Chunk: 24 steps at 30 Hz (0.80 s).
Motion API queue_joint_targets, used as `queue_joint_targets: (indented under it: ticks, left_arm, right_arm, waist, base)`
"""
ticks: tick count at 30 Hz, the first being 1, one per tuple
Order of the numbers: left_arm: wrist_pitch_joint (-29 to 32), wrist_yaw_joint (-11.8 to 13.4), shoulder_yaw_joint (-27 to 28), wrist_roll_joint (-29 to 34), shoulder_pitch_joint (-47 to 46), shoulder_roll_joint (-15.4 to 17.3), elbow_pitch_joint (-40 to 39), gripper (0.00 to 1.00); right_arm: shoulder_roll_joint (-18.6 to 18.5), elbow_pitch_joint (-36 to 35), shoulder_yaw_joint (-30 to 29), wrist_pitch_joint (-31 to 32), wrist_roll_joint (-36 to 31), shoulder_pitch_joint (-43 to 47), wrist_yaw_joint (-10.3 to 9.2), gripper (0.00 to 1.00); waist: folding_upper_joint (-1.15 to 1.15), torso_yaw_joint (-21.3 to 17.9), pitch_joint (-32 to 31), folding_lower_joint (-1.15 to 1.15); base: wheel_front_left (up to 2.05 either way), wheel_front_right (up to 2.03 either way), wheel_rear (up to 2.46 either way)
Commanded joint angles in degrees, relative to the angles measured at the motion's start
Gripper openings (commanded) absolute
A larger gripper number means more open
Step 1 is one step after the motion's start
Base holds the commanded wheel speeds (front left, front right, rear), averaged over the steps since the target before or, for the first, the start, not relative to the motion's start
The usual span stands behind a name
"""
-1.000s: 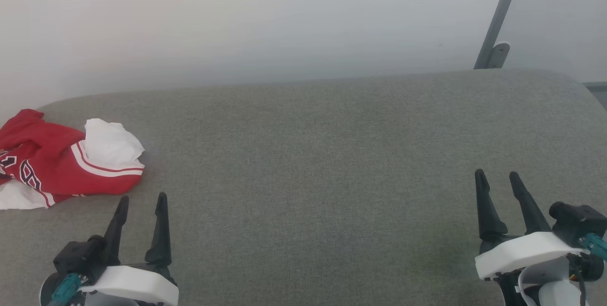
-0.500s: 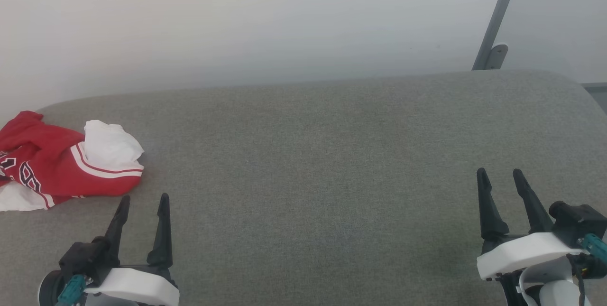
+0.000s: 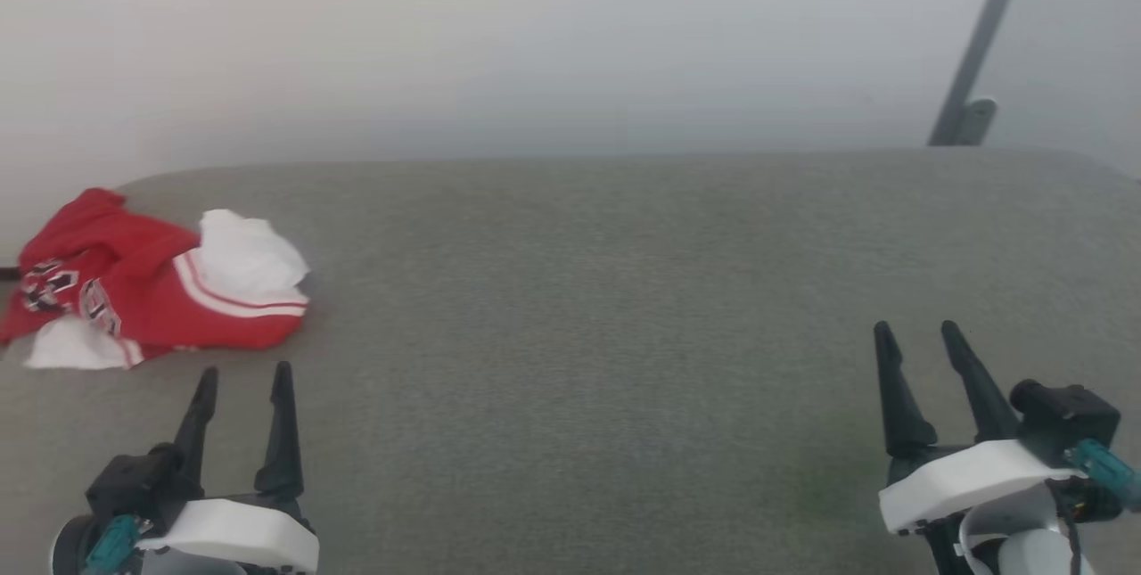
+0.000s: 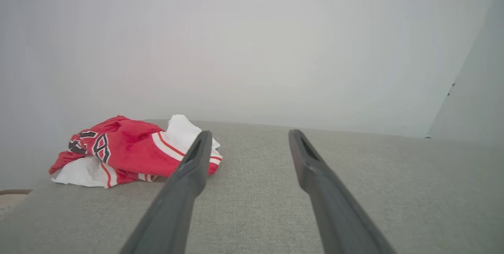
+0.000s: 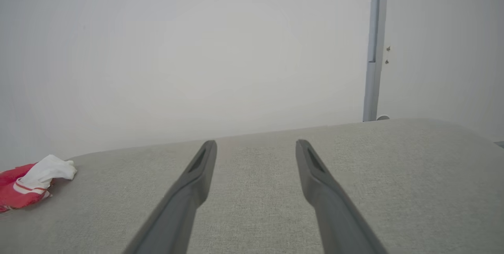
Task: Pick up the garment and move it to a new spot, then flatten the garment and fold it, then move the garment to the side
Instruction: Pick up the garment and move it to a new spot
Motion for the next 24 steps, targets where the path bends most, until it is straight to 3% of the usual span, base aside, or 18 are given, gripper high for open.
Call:
queue_joint_targets:
  ticks: [1, 15, 24]
  left_arm:
    - [-0.27, 0.5, 0.5, -0.41, -0.62, -0.03, 0.04, 1.0]
    - [1.85, 3.57, 2.62, -1.01, 1.4, 1.21, -2.6, 1.0]
    - [3.91, 3.92, 2.44, -1.78, 2.4, 1.49, -5.12, 1.0]
  right_arm:
    - [-0.12, -0.37, 0.75, 0.21, 0.28, -0.27, 0.0, 1.0]
    - [-1.21, 0.76, 8.51, 1.7, 2.13, -2.81, -0.01, 1.0]
    - [-1.34, 2.12, 10.5, 0.8, 2.92, -3.43, 0.0, 1.0]
  waist:
    - [-0.01, 2.22, -0.48, 0.0]
    - [-0.01, 15.42, -2.86, 0.0]
    - [-0.01, 20.22, -3.82, 0.0]
  base:
    - [0.0, 0.0, 0.0]
    - [0.0, 0.0, 0.0]
    - [0.0, 0.0, 0.0]
